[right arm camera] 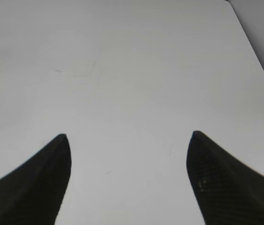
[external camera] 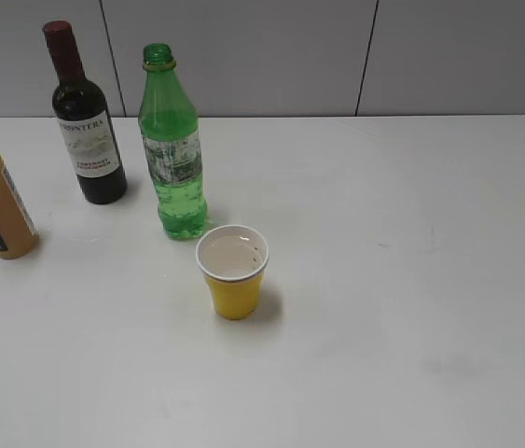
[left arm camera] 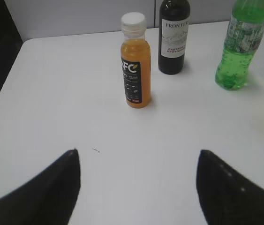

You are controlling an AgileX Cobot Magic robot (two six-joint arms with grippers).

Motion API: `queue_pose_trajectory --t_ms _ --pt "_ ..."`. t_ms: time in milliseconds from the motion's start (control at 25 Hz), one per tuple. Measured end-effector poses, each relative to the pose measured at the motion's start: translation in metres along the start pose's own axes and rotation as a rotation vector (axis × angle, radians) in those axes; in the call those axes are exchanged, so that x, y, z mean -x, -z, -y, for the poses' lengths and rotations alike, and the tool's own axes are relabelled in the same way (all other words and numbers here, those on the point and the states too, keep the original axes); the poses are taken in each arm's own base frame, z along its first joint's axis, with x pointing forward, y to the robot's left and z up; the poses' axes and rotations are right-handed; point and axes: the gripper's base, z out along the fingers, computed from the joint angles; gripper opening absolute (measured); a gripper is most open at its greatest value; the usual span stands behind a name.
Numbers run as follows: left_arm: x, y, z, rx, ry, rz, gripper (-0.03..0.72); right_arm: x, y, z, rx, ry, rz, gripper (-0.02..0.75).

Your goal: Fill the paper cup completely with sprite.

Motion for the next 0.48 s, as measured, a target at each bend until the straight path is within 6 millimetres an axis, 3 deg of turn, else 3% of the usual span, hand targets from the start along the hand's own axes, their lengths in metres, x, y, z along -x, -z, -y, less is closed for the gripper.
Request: queue_pose_trajectory --t_ms 480 --pt "0.0000 0.0001 0.0000 0.000 0.000 0.002 0.589 0.0000 0.0000 0.0000 0.000 0.000 0.000 0.594"
